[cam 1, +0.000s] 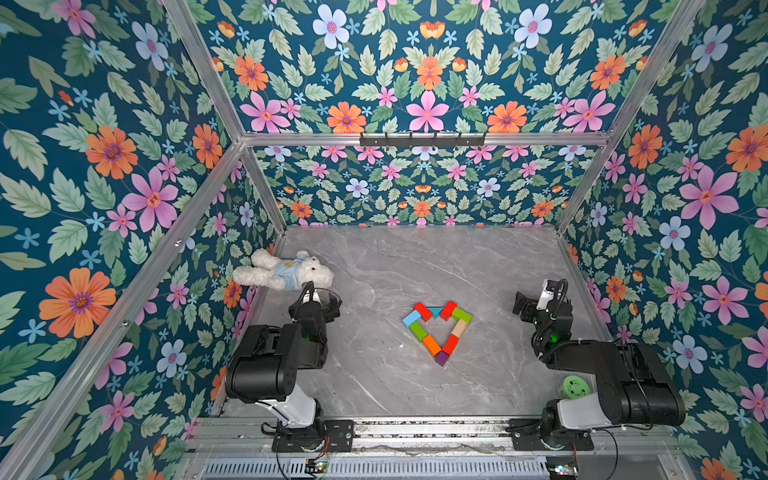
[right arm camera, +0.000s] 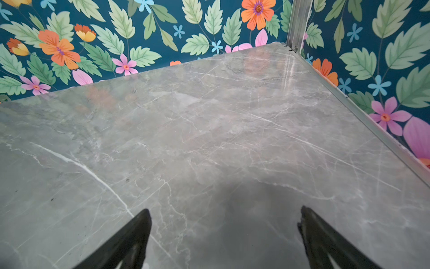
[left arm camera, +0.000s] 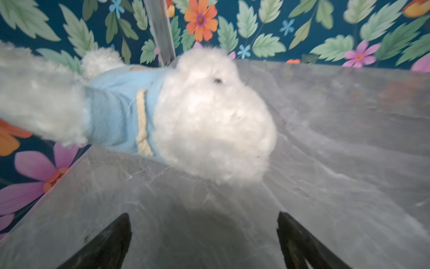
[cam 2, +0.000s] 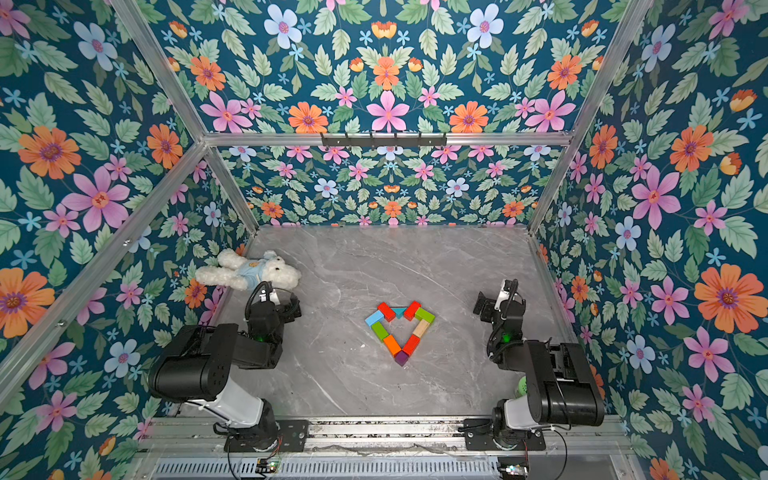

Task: Assemble a heart with building blocks
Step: Reset both arms

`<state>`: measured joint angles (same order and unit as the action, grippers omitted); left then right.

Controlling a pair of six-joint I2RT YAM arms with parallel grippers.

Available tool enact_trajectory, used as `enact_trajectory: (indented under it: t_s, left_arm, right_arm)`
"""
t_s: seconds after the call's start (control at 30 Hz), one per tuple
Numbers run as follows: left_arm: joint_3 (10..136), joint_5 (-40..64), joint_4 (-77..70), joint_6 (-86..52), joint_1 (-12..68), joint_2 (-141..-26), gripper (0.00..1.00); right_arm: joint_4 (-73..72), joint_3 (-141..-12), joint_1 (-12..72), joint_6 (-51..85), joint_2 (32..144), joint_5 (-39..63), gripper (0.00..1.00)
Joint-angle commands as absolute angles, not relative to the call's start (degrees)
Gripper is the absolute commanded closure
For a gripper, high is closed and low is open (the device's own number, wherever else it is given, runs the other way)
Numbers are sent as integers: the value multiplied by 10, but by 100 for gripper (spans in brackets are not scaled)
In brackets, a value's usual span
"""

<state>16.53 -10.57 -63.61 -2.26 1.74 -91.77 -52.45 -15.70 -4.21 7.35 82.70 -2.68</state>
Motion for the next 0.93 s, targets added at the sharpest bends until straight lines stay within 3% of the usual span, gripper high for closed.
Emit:
enact_trajectory:
  t_s: [0.0,0.9]
  left_arm:
    - [163,-99,-695,-17,16,-916,1]
    - [160,-100,-698,-11,19,-914,1]
  right_arm:
    - [-552,-157,-42,67,827,-19,1]
    - [-553,-158,-42,67,827,-19,1]
